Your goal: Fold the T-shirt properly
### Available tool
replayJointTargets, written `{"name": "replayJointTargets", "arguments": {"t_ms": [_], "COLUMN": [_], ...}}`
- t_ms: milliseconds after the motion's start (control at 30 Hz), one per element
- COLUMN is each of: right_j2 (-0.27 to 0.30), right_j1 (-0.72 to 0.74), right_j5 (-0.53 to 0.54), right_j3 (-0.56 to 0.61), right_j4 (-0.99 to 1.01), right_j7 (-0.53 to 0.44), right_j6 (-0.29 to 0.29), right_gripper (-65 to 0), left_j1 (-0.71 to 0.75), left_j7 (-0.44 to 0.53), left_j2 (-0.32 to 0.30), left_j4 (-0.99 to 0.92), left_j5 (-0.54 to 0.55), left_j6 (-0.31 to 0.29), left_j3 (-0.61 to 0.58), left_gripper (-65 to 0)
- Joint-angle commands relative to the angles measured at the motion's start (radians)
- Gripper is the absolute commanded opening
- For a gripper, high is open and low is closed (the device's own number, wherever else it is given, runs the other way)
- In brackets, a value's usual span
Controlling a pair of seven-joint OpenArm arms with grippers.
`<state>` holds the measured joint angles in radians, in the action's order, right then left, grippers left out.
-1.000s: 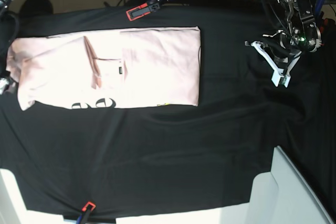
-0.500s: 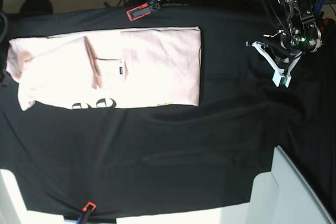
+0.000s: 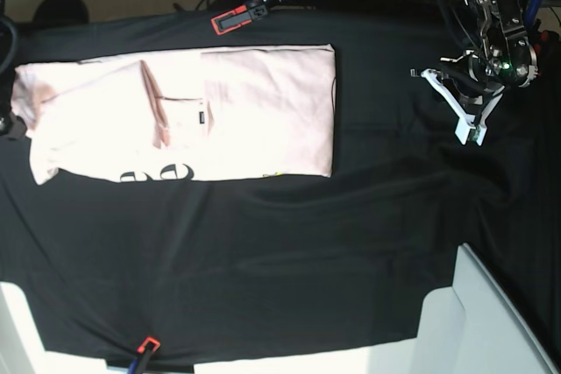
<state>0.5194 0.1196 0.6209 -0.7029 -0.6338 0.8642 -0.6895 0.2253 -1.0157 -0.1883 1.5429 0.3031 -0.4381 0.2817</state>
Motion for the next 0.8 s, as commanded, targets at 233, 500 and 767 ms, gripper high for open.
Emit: {"name": "replayJointTargets", "arguments": {"t_ms": [233,500,767], "right_j2": [0.064,0.038,-0.046], "right_j1": [0.021,0.062,0.05], "right_j5": [0.014,0.015,0.014], "right_j3": [0.087,0.118,0.118], "right_j4": [0.142,0.137,-0.036], "right_j7": [-0.099,-0.009,0.111], "right_j6": [-0.009,-0.009,-0.009], "right_gripper": [-17.0,-17.0,-17.6], "left_j1": [0.0,0.0,0.0], "left_j7": [0.011,0.011,0.011], "left_j2": [-0.01,-0.01,-0.01], "left_j4": [0.017,0.014,0.014], "left_j5": [0.006,0.006,0.006], "left_j6": [-0.005,-0.005,-0.005], "left_j3": [0.004,0.004,0.004], "left_gripper": [-65.0,-65.0,-65.0]}}
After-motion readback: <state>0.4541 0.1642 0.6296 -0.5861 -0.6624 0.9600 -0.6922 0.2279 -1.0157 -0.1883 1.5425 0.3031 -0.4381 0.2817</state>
